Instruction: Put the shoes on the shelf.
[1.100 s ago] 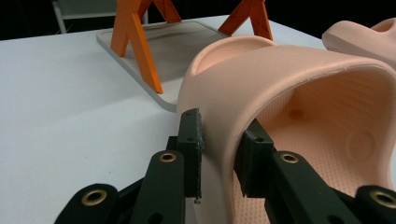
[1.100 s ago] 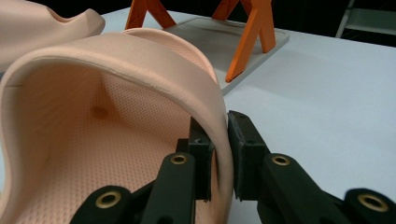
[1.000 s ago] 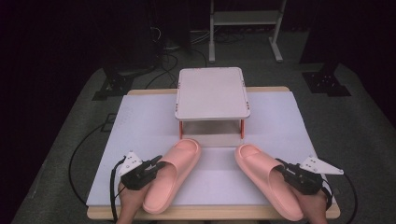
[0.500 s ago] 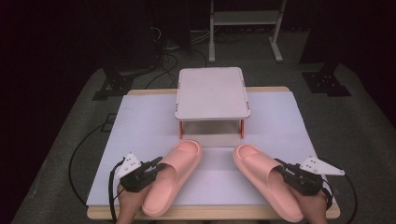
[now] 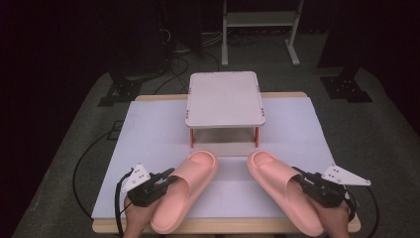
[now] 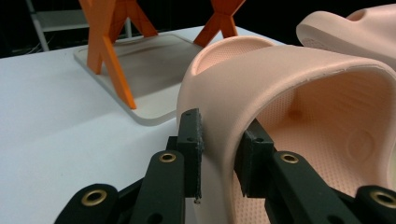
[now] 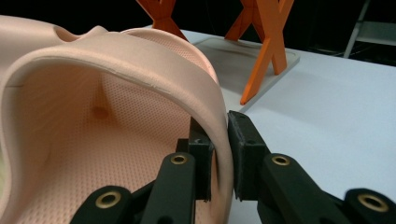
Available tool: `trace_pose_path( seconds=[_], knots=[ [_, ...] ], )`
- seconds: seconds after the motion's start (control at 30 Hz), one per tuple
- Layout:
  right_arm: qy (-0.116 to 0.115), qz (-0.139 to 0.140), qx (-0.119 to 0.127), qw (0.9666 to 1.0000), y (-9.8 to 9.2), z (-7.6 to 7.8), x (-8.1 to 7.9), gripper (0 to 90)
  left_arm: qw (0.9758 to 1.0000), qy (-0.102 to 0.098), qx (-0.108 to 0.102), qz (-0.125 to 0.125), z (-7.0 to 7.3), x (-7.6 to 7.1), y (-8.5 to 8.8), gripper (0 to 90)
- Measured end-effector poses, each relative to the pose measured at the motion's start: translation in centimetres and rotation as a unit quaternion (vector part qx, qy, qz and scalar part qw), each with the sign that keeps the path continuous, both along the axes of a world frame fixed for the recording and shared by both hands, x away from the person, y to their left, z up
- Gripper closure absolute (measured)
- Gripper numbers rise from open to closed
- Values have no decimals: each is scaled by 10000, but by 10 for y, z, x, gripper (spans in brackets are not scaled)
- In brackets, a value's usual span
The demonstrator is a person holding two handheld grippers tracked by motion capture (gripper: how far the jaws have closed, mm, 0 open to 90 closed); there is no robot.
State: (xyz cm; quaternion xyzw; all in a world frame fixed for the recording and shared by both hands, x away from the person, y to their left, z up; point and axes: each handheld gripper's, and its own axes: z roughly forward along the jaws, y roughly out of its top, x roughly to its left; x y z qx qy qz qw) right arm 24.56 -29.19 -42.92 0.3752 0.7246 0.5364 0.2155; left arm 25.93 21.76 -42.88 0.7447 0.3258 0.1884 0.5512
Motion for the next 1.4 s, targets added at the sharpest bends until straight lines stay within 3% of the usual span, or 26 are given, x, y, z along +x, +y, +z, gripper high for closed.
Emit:
trace_pose_path(
  seconds=[0.47,0.73,1.17,1.4],
  knots=[
    [-114,-2,51,9999,1,19,-3,797,9994,-3,-53,-345,25,1,-7,739],
    [-252,12,95,9996,3,37,-4,797,9983,-23,-124,-560,42,4,-10,739],
    [-378,34,153,9992,8,59,0,797,9970,-84,-192,-750,65,11,-15,740],
    [-474,27,221,9986,11,70,3,797,9958,-92,-364,-836,76,16,-14,739]
  ],
)
